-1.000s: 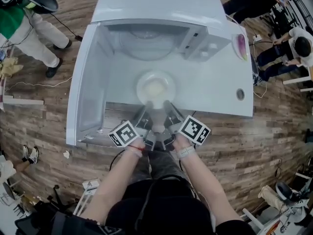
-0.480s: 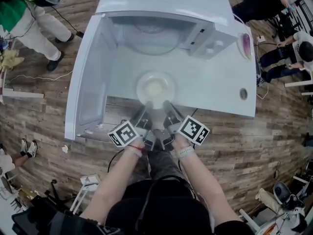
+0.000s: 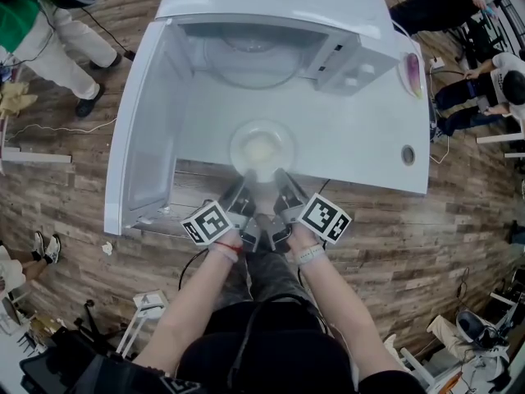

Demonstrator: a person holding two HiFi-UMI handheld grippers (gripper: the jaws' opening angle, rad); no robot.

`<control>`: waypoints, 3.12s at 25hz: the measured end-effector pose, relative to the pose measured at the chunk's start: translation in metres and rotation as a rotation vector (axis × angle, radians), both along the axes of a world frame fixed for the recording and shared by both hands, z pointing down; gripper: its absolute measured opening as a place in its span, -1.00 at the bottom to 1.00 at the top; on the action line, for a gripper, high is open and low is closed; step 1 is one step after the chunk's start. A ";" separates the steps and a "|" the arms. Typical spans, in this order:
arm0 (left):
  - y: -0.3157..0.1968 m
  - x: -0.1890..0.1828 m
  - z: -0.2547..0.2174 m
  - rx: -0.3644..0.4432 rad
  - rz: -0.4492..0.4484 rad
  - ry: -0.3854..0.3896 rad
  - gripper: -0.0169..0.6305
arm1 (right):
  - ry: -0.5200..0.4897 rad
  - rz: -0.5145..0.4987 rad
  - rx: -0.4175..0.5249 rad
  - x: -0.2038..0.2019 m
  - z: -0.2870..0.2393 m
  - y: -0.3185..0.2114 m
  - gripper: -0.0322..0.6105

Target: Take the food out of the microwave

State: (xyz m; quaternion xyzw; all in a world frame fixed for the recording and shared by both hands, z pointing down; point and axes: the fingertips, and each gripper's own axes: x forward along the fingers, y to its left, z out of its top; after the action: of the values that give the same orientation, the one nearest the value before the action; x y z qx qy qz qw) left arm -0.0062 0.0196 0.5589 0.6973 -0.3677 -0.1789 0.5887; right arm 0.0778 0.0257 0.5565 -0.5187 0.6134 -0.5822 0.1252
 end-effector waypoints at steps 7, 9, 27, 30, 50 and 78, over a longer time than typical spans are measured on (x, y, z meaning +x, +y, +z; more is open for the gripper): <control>0.004 0.004 0.006 -0.005 0.019 -0.003 -0.77 | 0.004 0.012 -0.020 0.004 0.006 0.004 -0.73; 0.004 0.005 0.006 -0.004 0.023 -0.003 -0.77 | -0.001 0.020 -0.024 0.005 0.007 0.005 -0.73; 0.004 0.016 0.009 0.001 0.110 -0.051 -0.75 | -0.021 0.095 -0.027 0.017 0.009 -0.003 -0.75; 0.006 0.016 0.009 0.002 0.124 -0.041 -0.75 | -0.009 0.111 -0.028 0.021 0.011 -0.005 -0.75; 0.011 0.011 0.009 -0.010 0.144 -0.019 -0.75 | 0.175 0.068 -0.036 0.025 0.009 -0.010 -0.63; 0.043 -0.005 0.017 0.062 0.273 -0.258 -0.90 | 0.455 -0.085 0.092 0.026 -0.007 -0.003 -0.83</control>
State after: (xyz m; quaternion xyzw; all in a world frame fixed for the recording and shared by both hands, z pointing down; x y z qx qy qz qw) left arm -0.0110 0.0623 0.5754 0.7756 -0.3362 -0.0177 0.5339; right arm 0.1042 0.0223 0.5497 -0.6040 0.6731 -0.4264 -0.0173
